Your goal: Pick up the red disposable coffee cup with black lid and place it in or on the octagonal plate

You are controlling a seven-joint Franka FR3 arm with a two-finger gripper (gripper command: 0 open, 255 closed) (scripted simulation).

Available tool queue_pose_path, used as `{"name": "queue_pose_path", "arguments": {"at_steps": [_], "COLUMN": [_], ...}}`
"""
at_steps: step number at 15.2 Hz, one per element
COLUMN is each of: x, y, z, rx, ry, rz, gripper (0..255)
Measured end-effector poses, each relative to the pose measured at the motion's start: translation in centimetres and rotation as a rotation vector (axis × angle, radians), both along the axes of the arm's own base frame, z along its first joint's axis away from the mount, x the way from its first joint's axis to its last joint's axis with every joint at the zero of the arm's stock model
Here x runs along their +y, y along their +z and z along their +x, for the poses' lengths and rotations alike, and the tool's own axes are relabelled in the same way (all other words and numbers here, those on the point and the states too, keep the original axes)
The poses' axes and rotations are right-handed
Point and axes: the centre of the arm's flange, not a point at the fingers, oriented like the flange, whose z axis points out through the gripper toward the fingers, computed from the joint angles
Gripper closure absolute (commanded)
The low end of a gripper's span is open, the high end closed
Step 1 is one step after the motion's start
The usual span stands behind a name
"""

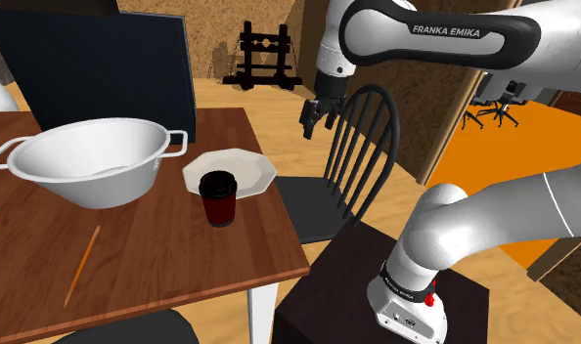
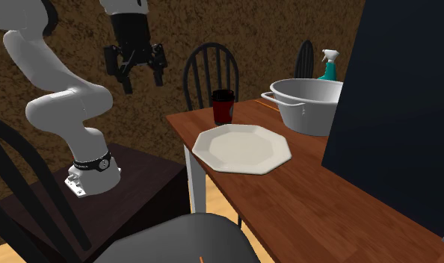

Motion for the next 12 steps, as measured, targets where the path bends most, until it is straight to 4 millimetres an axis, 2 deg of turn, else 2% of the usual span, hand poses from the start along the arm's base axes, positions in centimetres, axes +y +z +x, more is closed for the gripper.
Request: {"name": "queue_pose_path", "arguments": {"at_steps": [2, 4, 12], "x": [0.6, 2.4, 11.0], "y": [-0.1, -0.6, -1.8], "z": [0.3, 1.5, 6.7], "rx": [0.002, 0.011, 0.049], "ry": [0.003, 0.012, 0.054], "rz": [0.001, 0.003, 0.013], "gripper": [0, 0, 0]}}
